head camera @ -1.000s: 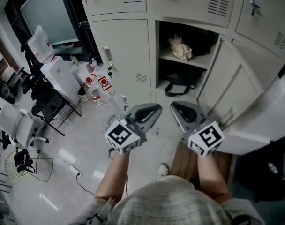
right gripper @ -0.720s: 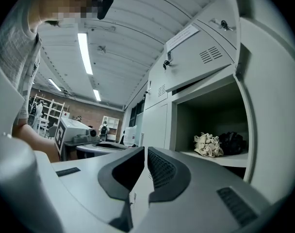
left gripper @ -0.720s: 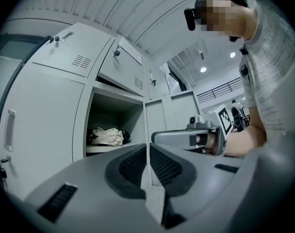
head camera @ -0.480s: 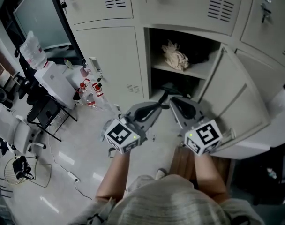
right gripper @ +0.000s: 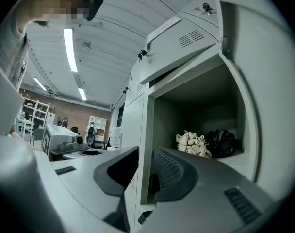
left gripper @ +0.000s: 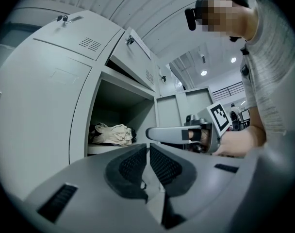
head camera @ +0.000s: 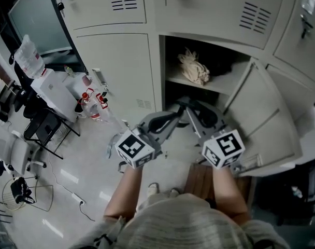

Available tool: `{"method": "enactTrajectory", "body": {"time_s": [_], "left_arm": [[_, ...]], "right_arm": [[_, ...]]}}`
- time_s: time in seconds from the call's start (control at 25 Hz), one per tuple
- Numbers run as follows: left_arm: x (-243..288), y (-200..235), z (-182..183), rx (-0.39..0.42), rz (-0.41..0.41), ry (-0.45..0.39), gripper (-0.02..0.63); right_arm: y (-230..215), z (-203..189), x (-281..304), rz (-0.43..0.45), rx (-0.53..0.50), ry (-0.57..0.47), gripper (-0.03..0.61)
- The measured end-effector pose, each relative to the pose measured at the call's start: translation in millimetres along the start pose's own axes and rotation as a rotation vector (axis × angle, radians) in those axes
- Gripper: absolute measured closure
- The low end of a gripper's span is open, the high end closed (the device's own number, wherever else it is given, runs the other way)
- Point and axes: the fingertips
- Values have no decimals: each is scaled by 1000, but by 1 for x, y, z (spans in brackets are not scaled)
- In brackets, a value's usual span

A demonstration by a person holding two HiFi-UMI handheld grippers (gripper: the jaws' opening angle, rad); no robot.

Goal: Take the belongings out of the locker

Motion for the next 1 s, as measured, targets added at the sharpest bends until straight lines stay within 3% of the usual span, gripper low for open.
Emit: {"method": "enactTrajectory", "body": {"time_s": [0.28, 0.56, 0.8, 1.0], "left_arm": [[16, 15, 3, 1, -52, 7, 607], [26, 26, 1, -10, -93, 5, 607], [34, 28, -1, -5, -143, -11, 607], [39, 30, 0, -25, -157, -3, 607]], "right_arm": [[-32, 7, 15, -114, -18, 18, 389], [-68, 9, 31, -218, -30, 34, 370], [-100, 10, 44, -314, -48, 98, 244], [-119, 9, 52, -363, -30, 106, 241]]}}
Point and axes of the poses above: the fingertips, and each gripper's own axes: x forward along the fingers, y to its left, z out of its top, and after that the axes turned 9 degrees about z, right-handed
